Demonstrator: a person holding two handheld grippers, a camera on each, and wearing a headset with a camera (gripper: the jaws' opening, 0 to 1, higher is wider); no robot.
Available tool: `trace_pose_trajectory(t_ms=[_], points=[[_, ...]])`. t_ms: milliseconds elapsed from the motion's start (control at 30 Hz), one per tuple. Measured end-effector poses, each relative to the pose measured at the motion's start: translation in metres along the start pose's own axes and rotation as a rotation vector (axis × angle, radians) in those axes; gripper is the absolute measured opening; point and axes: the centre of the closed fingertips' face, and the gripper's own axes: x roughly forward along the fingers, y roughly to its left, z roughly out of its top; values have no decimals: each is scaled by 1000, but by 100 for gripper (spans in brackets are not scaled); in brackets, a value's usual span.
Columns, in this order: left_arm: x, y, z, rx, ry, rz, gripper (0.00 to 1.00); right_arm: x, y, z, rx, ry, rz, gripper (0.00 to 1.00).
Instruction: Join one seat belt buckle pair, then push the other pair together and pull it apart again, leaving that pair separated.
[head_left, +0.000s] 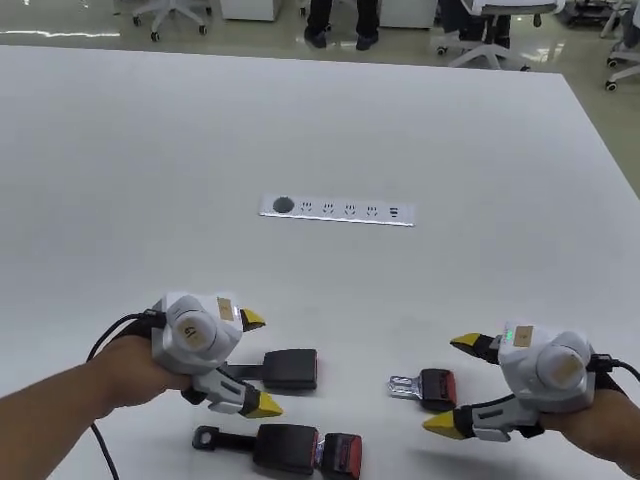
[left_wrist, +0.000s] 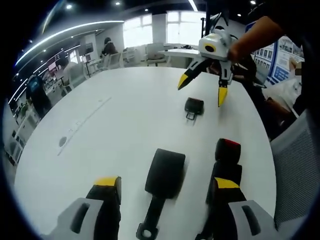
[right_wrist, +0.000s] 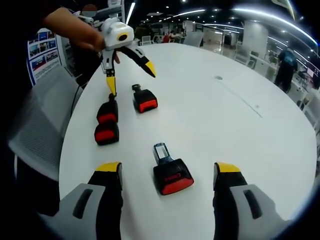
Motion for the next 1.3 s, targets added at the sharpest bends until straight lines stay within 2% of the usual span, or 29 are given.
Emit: trace_pose_trajectory(t_ms=[200,367,500,567,667,733,767,867,933,1000,1100,1167,1300], points=[[10,-1,-4,5,20,-29,75,7,2,-11,-1,30,48,71],[24,-3,-17,15,54,-67,73,11,2,-22,-8,63,79,71],[29,-5,-14,23,57,-90,69,11,3,-26,-23,79,108,68],[31,-7,-17,39,69,-101,65,13,2,-31,-43,99,114,66],[38,-6,-23,46,81,-109,64,15,0,-35,-49,115,117,66],[39,-8,-23,46,85,-115,61,14,1,-34,-46,116,123,65],[38,-7,-24,66,84,-104,59,14,1,-34,-44,118,125,64],[37,-2,-21,55,73,-97,54,16,-2,-32,-48,111,119,61],[37,0,-22,65,74,-95,51,17,-2,-31,-44,109,118,56],[37,1,-22,69,73,-100,51,19,-2,-32,-73,113,109,53],[36,-2,-20,91,66,-113,49,19,-3,-31,-73,115,104,49],[36,-5,-21,108,64,-126,43,21,-7,-32,-114,128,83,45],[34,-4,-20,118,64,-149,34,20,-7,-31,-109,129,78,36]])
